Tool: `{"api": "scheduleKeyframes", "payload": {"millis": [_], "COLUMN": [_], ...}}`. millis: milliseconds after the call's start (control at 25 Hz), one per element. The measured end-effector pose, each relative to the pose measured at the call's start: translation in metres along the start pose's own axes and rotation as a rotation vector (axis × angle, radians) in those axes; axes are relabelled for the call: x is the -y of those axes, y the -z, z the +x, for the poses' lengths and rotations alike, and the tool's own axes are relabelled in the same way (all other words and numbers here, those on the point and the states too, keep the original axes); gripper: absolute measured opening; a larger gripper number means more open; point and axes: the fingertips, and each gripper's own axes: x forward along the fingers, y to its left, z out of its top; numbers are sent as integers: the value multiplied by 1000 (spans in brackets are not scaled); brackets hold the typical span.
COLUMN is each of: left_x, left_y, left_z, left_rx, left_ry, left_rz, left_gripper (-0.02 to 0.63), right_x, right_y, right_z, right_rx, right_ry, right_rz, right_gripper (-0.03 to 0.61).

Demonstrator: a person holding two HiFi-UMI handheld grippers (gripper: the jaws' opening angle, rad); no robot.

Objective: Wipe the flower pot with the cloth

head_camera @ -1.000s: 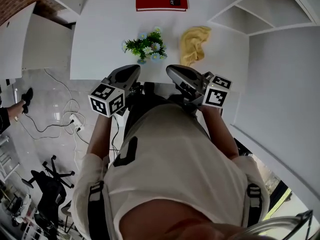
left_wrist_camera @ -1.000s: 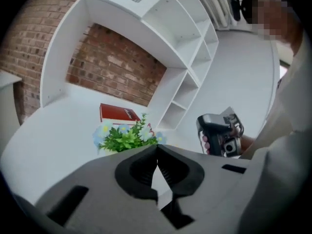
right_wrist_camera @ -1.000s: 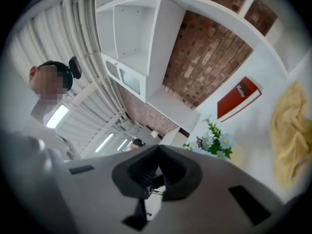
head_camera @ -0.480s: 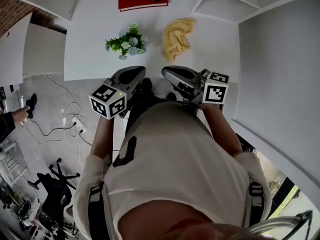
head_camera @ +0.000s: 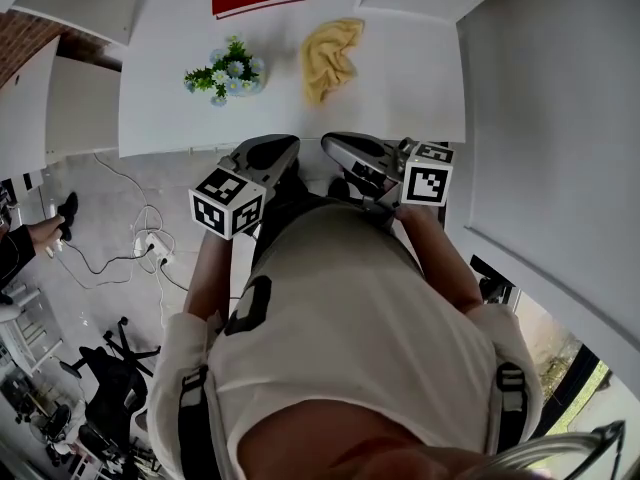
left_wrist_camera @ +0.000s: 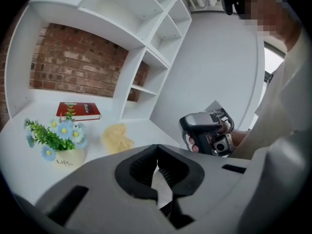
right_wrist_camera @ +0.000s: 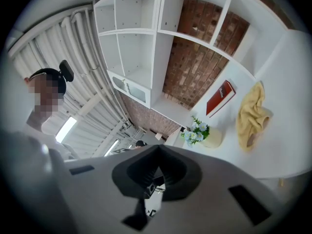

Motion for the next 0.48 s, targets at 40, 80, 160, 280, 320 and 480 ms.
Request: {"api": "scheduleKeyframes", "payload": {"millis": [40, 80, 160, 280, 320, 480], "left_x": [9, 18, 30, 34, 32, 25], "left_y": [0, 1, 6, 15, 18, 22], "left_z": [3, 5, 5, -3, -7, -29], "left_rx": [2, 3, 2, -1, -1, 17], "left_ry": [6, 8, -5, -46, -63, -114], "left_rz": [4, 7, 2, -17, -22, -50], "left_gripper": [21, 21, 21, 21, 21, 21], "right_x": [-1, -3, -5, -4, -3, -7], "right_y": [2, 4, 9, 19, 21, 32], "right_z": [-5, -11, -21, -28, -28, -24], "right_rx": [-2, -2, -4, -21, -27, -68], "right_ry": [1, 1, -1, -8, -11, -2], "right_rz": [-3, -4, 5, 38, 47, 37], "right_gripper": [11, 11, 11, 11, 11, 11]}}
